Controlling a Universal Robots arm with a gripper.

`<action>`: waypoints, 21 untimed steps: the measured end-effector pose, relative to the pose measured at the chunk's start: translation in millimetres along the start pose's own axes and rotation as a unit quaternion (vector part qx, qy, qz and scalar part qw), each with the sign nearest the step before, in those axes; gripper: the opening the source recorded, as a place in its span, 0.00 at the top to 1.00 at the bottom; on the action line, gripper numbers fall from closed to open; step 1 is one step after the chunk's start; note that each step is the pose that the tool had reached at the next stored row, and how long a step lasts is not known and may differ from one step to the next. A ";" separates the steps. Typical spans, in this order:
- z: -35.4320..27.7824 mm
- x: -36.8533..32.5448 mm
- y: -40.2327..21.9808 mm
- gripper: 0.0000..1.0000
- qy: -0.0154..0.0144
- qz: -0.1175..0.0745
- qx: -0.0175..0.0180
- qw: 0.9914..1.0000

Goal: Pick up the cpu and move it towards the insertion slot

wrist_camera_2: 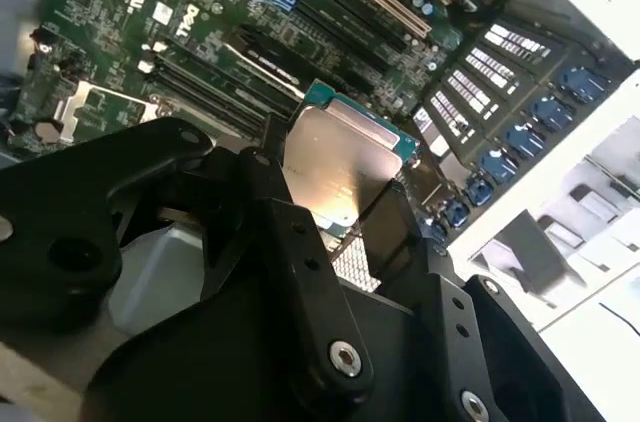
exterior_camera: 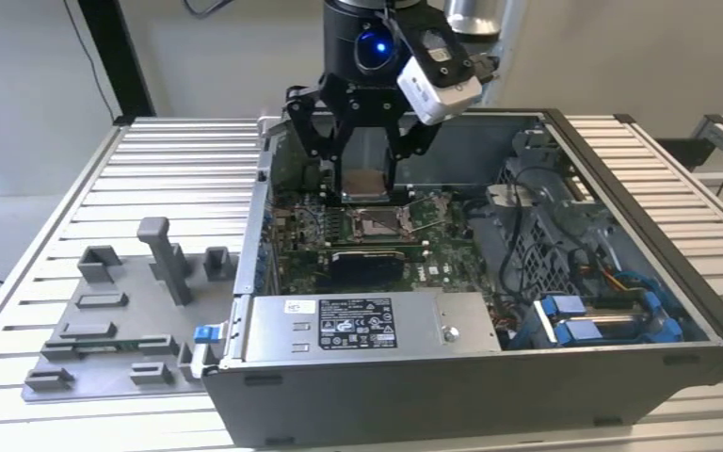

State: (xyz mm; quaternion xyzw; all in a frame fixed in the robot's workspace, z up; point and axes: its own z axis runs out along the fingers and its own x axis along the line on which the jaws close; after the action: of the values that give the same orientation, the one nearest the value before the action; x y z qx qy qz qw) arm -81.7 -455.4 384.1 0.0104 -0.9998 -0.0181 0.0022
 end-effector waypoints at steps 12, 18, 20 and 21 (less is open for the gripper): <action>-0.2 -33.6 -0.8 1.00 0.000 0.000 0.000 1.000; -0.2 -36.2 -0.8 1.00 0.000 0.000 0.000 1.000; -0.2 -36.2 -0.7 1.00 0.000 0.000 0.000 1.000; 0.0 -36.3 -0.4 1.00 0.000 0.000 0.000 1.000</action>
State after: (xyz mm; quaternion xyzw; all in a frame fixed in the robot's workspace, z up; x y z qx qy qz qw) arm -45.4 -455.0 384.0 0.0105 -0.9998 -0.0182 0.0022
